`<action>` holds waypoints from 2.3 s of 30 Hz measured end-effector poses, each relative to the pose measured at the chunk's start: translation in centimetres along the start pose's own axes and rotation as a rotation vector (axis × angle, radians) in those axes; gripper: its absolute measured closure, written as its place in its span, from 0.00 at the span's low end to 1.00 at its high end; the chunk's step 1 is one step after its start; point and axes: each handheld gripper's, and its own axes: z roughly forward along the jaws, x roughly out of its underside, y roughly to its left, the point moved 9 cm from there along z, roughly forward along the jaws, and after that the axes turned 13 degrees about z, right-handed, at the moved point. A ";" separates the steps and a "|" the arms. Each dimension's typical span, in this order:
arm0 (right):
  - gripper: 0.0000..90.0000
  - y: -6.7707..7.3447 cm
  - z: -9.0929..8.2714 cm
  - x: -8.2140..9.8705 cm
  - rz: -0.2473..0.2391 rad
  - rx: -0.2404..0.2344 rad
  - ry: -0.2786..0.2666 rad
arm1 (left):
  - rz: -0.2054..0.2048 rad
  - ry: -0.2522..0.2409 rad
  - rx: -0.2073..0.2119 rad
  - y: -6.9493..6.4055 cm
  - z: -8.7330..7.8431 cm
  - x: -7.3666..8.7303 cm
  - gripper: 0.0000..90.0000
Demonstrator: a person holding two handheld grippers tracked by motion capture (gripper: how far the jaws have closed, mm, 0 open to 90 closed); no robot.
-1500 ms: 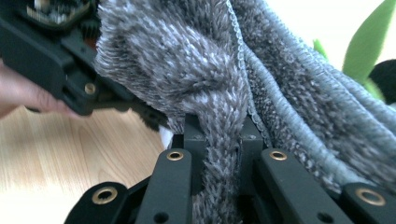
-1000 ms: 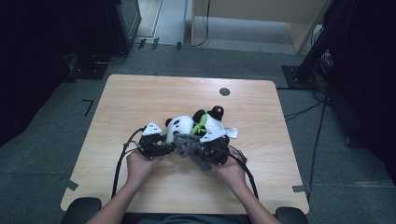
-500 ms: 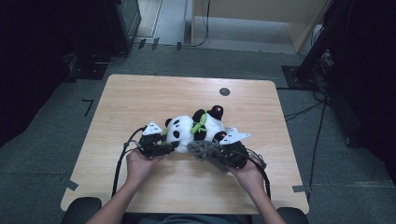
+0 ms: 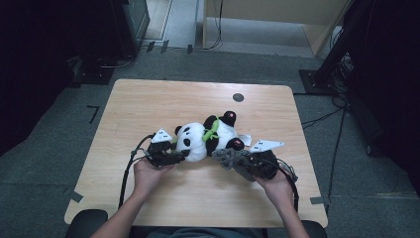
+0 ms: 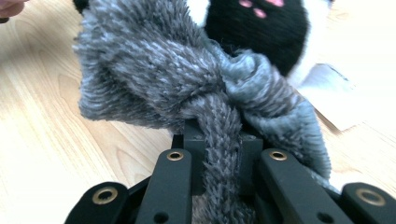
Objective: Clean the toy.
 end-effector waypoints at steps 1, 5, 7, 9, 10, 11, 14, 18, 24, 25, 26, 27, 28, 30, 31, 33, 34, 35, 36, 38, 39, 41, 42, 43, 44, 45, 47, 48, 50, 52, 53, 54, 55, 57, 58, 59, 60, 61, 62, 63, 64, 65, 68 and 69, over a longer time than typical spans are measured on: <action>0.90 -0.5 -0.3 0.0 0.008 0.006 -0.005 | -0.001 0.001 0.000 0.1 0.0 0.0 0.56; 0.90 -1.5 -0.7 0.1 0.042 0.023 -0.013 | -0.002 0.001 0.002 0.1 -0.1 0.0 0.57; 0.90 -2.4 -1.0 0.1 0.071 0.035 -0.020 | -0.002 0.001 0.003 0.1 -0.1 0.0 0.56; 0.90 -3.0 -0.9 0.1 0.087 0.043 -0.022 | 0.000 0.002 0.003 0.1 -0.1 0.1 0.56; 0.90 -3.3 -0.9 0.1 0.095 0.050 -0.023 | 0.000 0.002 0.003 0.1 -0.1 0.1 0.56; 0.90 -3.6 -0.9 0.0 0.102 0.056 -0.023 | 0.000 0.002 0.003 0.1 -0.1 0.1 0.56; 0.90 -4.9 -0.9 -0.3 0.121 0.079 -0.041 | -0.003 -0.003 0.004 0.1 -0.1 0.1 0.56; 0.90 -6.6 -1.4 -0.9 0.150 0.104 -0.079 | -0.005 -0.012 0.006 0.1 -0.1 0.1 0.56; 0.90 -8.8 -2.1 -2.3 0.191 0.135 -0.130 | 0.007 -0.013 -0.001 0.1 -0.1 0.2 0.55; 0.90 -8.8 -2.1 -2.3 0.191 0.135 -0.130 | 0.008 -0.013 -0.001 0.1 -0.1 0.2 0.55; 0.90 -9.0 -2.1 -2.6 0.197 0.140 -0.134 | 0.008 -0.014 -0.001 0.1 -0.1 0.2 0.55; 0.90 -9.5 -2.3 -3.1 0.208 0.140 -0.146 | 0.006 -0.014 -0.002 0.1 -0.1 0.2 0.55; 0.90 -9.7 -2.4 -3.3 0.221 0.138 -0.158 | 0.006 -0.015 -0.002 0.1 -0.1 0.2 0.55; 0.90 -10.0 -2.6 -3.9 0.225 0.138 -0.177 | 0.004 -0.018 -0.002 0.1 0.0 0.2 0.55; 0.90 -10.0 -2.6 -3.9 0.225 0.138 -0.177 | 0.004 -0.018 -0.002 0.1 0.0 0.2 0.55; 0.90 -10.5 -2.4 -4.4 0.228 0.147 -0.181 | -0.006 -0.023 -0.001 0.1 -0.1 0.1 0.54; 0.89 -11.1 -2.0 -4.8 0.236 0.156 -0.178 | -0.006 -0.023 -0.001 0.1 -0.1 0.1 0.54; 0.89 -11.4 -1.7 -5.0 0.245 0.157 -0.177 | -0.005 -0.023 -0.001 0.1 -0.1 0.1 0.54; 0.89 -11.7 -1.4 -5.2 0.251 0.160 -0.177 | -0.004 -0.024 -0.002 0.1 -0.1 0.1 0.54; 0.89 -12.0 -1.1 -5.3 0.253 0.163 -0.179 | -0.003 -0.024 -0.001 0.1 -0.1 0.1 0.54; 0.89 -12.4 -0.7 -5.4 0.255 0.166 -0.178 | -0.002 -0.024 0.000 0.1 -0.1 0.1 0.54; 0.89 -13.3 0.3 -5.6 0.263 0.182 -0.164 | 0.001 -0.026 0.003 0.1 -0.1 0.1 0.53; 0.89 -13.7 0.7 -5.6 0.271 0.188 -0.153 | 0.002 -0.028 0.007 0.2 -0.1 0.2 0.52; 0.89 -14.1 1.0 -5.5 0.283 0.196 -0.142 | 0.002 -0.030 0.007 0.2 -0.1 0.2 0.52; 0.89 -14.5 1.4 -5.4 0.294 0.197 -0.137 | 0.006 -0.030 0.005 0.2 -0.1 0.2 0.52; 0.89 -14.7 1.6 -5.4 0.296 0.199 -0.134 | 0.007 -0.031 0.004 0.2 -0.1 0.2 0.52; 0.89 -15.0 1.9 -5.3 0.298 0.203 -0.131 | 0.011 -0.032 0.001 0.2 -0.1 0.2 0.52; 0.89 -15.3 2.1 -5.2 0.305 0.204 -0.126 | 0.012 -0.033 0.001 0.2 -0.1 0.2 0.52; 0.89 -15.9 2.6 -5.0 0.313 0.213 -0.123 | 0.012 -0.034 0.000 0.3 0.0 0.2 0.52; 0.89 -16.7 3.3 -4.7 0.324 0.221 -0.118 | 0.013 -0.036 -0.001 0.3 0.0 0.3 0.52; 0.89 -16.7 3.3 -4.7 0.324 0.221 -0.118 | 0.015 -0.036 -0.001 0.3 0.0 0.3 0.52; 0.88 -17.2 3.7 -4.7 0.335 0.224 -0.118 | 0.018 -0.037 -0.004 0.2 0.0 0.3 0.52; 0.88 -17.2 3.7 -4.7 0.335 0.224 -0.118 | 0.018 -0.037 -0.004 0.2 0.0 0.3 0.52; 0.87 -17.6 4.1 -4.6 0.341 0.231 -0.114 | 0.020 -0.038 -0.005 0.3 0.0 0.3 0.52; 0.86 -17.8 4.4 -4.5 0.334 0.241 -0.105 | 0.021 -0.038 -0.005 0.3 0.0 0.3 0.52; 0.85 -17.8 4.6 -4.5 0.330 0.241 -0.101 | 0.024 -0.038 -0.005 0.3 0.0 0.3 0.52; 0.85 -17.8 4.6 -4.5 0.330 0.241 -0.101 | 0.024 -0.038 -0.005 0.3 0.0 0.3 0.52; 0.84 -17.9 4.7 -4.5 0.327 0.243 -0.102 | 0.023 -0.039 -0.004 0.3 0.0 0.3 0.52; 0.82 -17.9 4.6 -4.5 0.326 0.244 -0.104 | 0.024 -0.039 -0.004 0.3 0.0 0.3 0.52; 0.80 -17.9 4.6 -4.5 0.318 0.250 -0.105 | 0.024 -0.039 -0.004 0.3 0.0 0.3 0.52; 0.80 -17.9 4.6 -4.5 0.318 0.250 -0.105 | 0.024 -0.039 -0.003 0.3 0.0 0.3 0.52; 0.75 -17.9 4.6 -4.5 0.315 0.249 -0.106 | 0.024 -0.039 -0.003 0.3 0.0 0.3 0.52; 0.67 -17.9 4.6 -4.5 0.306 0.255 -0.106 | 0.025 -0.037 -0.002 0.4 0.0 0.3 0.51; 0.63 -17.9 4.5 -4.5 0.301 0.258 -0.111 | 0.024 -0.037 -0.002 0.4 0.0 0.3 0.51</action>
